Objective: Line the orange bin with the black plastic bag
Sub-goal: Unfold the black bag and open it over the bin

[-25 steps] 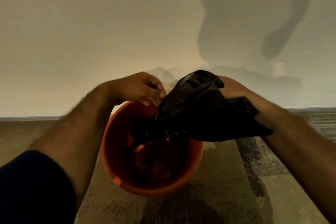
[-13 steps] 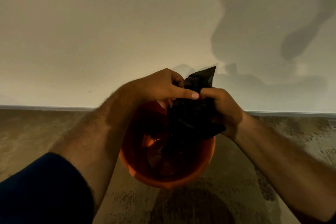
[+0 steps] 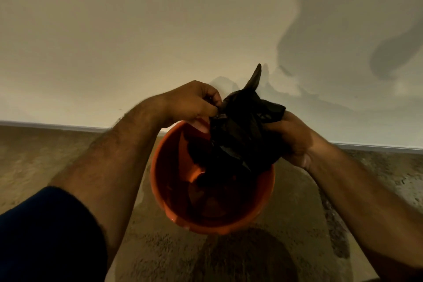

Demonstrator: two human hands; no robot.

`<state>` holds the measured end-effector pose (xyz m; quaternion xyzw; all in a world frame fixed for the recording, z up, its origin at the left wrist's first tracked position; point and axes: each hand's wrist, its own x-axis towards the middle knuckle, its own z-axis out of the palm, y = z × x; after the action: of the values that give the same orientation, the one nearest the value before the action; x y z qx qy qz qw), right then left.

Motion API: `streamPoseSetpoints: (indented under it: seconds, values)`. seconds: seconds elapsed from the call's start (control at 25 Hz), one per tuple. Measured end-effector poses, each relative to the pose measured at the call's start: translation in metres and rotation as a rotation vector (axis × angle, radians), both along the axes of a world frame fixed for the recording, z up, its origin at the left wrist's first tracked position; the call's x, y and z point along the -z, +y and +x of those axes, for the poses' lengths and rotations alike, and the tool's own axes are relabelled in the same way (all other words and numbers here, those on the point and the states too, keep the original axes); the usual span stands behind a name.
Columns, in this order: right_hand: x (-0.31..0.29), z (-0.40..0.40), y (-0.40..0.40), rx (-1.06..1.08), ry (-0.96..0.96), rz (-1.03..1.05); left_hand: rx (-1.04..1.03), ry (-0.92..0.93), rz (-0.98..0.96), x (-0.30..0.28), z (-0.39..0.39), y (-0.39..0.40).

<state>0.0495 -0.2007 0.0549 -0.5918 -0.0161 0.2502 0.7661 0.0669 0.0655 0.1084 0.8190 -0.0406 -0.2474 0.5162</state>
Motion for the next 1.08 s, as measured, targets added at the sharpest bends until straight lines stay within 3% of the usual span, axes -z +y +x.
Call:
streamPoseSetpoints:
  seconds: [0.16, 0.36, 0.52, 0.8, 0.96, 1.08]
  values:
    - [0.006, 0.007, -0.006, -0.009, -0.004, -0.022, -0.173, 0.044, 0.216, 0.011, 0.001, 0.022]
    - [0.005, 0.004, -0.010, 0.281, 0.016, -0.109, -0.467, 0.022, 0.378, 0.024, -0.007, 0.038]
    - [0.001, 0.001, -0.013, 0.324, -0.174, -0.258, -0.387, -0.084, 0.365, 0.021, -0.015, 0.043]
    - [-0.018, 0.000, -0.012, 0.331, -0.369, -0.213, -0.390, -0.020, 0.350, 0.020, -0.032, 0.066]
    - [-0.016, -0.002, -0.004, 0.175, -0.493, -0.393, -0.413, -0.013, 0.330, 0.024, -0.035, 0.065]
    - [-0.014, -0.004, 0.000, 0.128, -0.496, -0.524, -0.262, -0.002, 0.401, 0.016, -0.037, 0.066]
